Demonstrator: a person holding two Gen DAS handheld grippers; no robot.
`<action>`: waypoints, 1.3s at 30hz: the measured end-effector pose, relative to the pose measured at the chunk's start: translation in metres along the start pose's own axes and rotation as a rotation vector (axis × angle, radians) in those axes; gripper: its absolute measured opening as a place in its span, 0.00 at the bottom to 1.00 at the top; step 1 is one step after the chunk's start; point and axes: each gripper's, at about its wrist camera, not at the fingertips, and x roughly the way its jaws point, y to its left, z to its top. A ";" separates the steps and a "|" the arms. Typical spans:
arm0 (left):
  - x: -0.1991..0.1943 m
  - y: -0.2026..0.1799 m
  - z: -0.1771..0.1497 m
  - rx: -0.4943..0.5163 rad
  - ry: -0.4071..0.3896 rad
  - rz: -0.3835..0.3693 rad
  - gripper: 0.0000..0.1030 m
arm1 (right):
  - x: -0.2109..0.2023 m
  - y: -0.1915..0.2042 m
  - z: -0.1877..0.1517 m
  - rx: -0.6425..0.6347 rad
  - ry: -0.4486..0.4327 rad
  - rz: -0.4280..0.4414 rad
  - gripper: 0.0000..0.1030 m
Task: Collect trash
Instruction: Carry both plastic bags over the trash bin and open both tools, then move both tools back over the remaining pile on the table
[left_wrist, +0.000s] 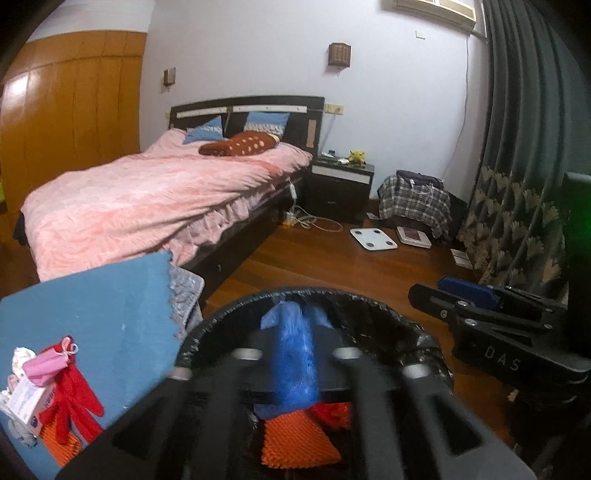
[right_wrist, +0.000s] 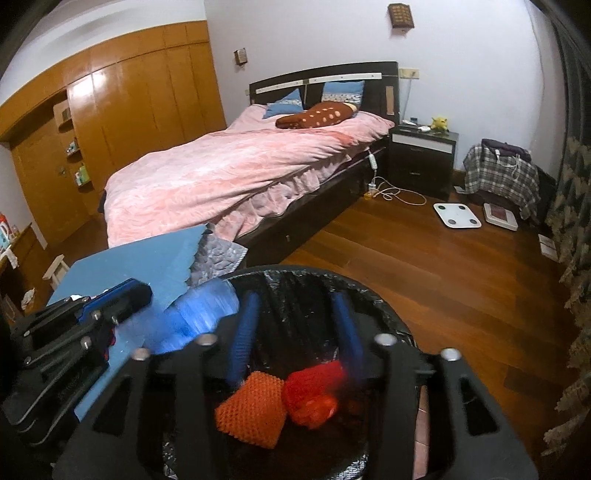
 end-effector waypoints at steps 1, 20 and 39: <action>-0.001 0.003 -0.001 -0.005 -0.004 0.006 0.49 | 0.000 -0.001 0.000 0.002 -0.002 -0.002 0.52; -0.064 0.105 -0.024 -0.094 -0.067 0.291 0.81 | 0.013 0.078 0.013 -0.094 -0.032 0.116 0.93; -0.106 0.242 -0.091 -0.231 0.009 0.562 0.81 | 0.075 0.226 0.000 -0.230 0.029 0.307 0.93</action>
